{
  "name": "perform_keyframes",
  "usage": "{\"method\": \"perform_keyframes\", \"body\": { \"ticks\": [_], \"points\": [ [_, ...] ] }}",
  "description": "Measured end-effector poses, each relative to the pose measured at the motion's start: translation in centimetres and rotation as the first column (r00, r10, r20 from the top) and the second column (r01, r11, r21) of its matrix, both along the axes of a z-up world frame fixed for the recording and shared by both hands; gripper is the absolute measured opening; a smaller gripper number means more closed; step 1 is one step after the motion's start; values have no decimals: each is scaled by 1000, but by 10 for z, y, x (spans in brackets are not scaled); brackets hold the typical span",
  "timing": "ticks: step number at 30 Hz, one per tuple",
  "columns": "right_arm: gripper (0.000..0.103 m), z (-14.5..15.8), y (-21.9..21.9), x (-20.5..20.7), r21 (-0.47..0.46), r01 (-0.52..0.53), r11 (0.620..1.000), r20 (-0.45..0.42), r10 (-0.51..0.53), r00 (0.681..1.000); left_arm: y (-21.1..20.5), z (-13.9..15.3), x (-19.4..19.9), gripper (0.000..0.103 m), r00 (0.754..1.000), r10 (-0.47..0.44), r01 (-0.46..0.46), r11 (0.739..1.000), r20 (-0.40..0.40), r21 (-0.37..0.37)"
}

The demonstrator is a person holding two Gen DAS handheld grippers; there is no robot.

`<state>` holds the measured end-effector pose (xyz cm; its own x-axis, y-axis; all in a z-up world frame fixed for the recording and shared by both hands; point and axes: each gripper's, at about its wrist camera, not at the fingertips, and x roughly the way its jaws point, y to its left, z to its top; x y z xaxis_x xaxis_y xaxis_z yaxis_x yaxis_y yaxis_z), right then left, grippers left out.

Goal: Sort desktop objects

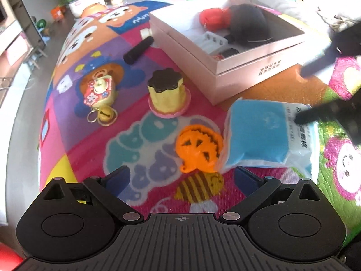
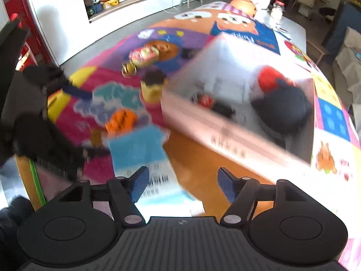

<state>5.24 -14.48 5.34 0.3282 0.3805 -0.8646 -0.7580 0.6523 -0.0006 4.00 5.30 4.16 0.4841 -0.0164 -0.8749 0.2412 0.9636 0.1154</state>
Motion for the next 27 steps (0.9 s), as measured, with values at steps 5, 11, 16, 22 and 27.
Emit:
{"method": "perform_keyframes", "body": {
  "ticks": [5,11,16,22,27],
  "points": [
    [80,-3,-10,-10,78,-23,997,11,22,1000,-10,-4,4,101,1000,-18,18,1000,-21,26],
    [65,-25,9,-12,72,-81,994,-30,83,996,-18,-3,2,101,999,-32,34,998,-29,57],
    [58,-24,1,-17,23,-87,996,-43,88,995,-18,-2,1,101,999,-32,35,997,-40,64],
    [58,-22,-24,-18,-70,-41,997,-43,38,998,-16,-8,13,101,977,11,-16,1000,-213,-22],
    [65,-24,-34,-16,-86,-23,996,-41,20,999,-20,-5,24,100,970,78,-78,997,-229,7]
  ]
}}
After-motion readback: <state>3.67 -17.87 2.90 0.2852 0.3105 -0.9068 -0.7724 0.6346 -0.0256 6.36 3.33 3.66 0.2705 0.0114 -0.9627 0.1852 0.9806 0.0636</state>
